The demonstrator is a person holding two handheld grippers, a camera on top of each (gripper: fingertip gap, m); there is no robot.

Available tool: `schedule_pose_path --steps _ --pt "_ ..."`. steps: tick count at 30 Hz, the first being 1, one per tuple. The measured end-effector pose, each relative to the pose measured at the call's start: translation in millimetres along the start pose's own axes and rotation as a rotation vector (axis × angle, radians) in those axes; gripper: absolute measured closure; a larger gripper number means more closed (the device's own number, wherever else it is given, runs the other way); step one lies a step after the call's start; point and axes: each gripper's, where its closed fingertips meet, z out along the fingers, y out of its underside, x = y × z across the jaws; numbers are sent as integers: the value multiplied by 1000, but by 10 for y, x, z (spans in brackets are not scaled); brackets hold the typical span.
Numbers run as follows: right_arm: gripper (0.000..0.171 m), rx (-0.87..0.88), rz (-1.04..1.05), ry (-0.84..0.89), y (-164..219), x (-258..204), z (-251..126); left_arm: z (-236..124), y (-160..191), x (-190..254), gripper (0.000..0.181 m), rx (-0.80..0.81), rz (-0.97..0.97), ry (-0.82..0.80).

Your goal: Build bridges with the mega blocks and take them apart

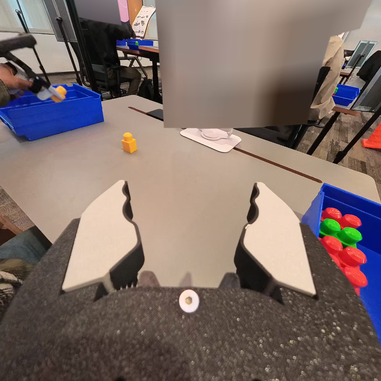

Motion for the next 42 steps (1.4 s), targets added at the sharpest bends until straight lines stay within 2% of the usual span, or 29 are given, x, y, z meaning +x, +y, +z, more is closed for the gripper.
schedule_pose_path --steps 4,10,14,20,23,29,35,42 --pt "61 1 2 -8 8 -24 8 -223 -424 228 145 230 91 54" --pt "61 2 -1 -9 5 -37 -9 -384 -816 794 145 442 182 240" --pt "61 -2 -1 -3 7 -29 -27 -454 -1004 1240 145 524 260 364" --pt "61 -6 -2 -1 6 -32 -37 -574 -1161 2049 145 639 503 554" --pt "61 -5 -2 1 5 -32 -50 -535 -1098 2408 145 623 586 662" --pt "61 -7 -5 12 -2 -16 -94 -283 -767 2866 145 470 681 843" --pt "61 -11 -10 16 -13 -14 -107 97 -426 3052 145 329 700 929" --pt "61 -13 -14 23 -40 -4 -124 459 -156 3114 145 196 705 937"
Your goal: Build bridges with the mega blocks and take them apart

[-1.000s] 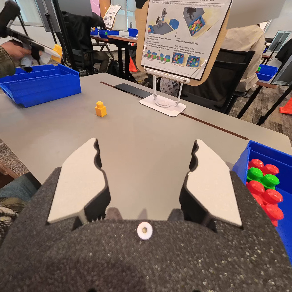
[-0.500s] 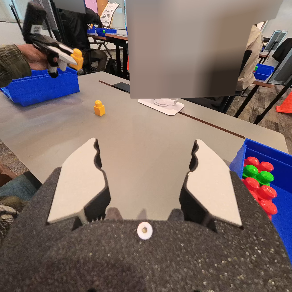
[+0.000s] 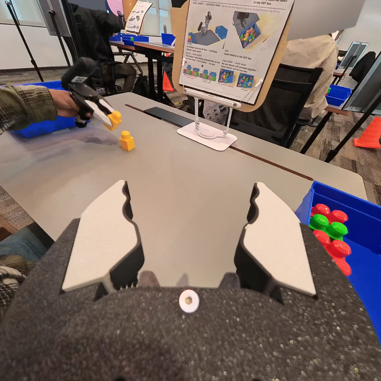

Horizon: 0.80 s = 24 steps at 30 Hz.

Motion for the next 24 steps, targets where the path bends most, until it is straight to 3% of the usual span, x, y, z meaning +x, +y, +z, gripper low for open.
schedule_pose_path --steps 8,19,24 --pt "61 -7 7 -6 23 -8 20 196 132 -22 145 -43 -11 29" --pt "61 -12 7 -9 28 -8 33 72 -62 11 145 158 -19 57" --pt "61 -19 -1 -12 16 -38 45 98 76 -73 145 78 -33 21"
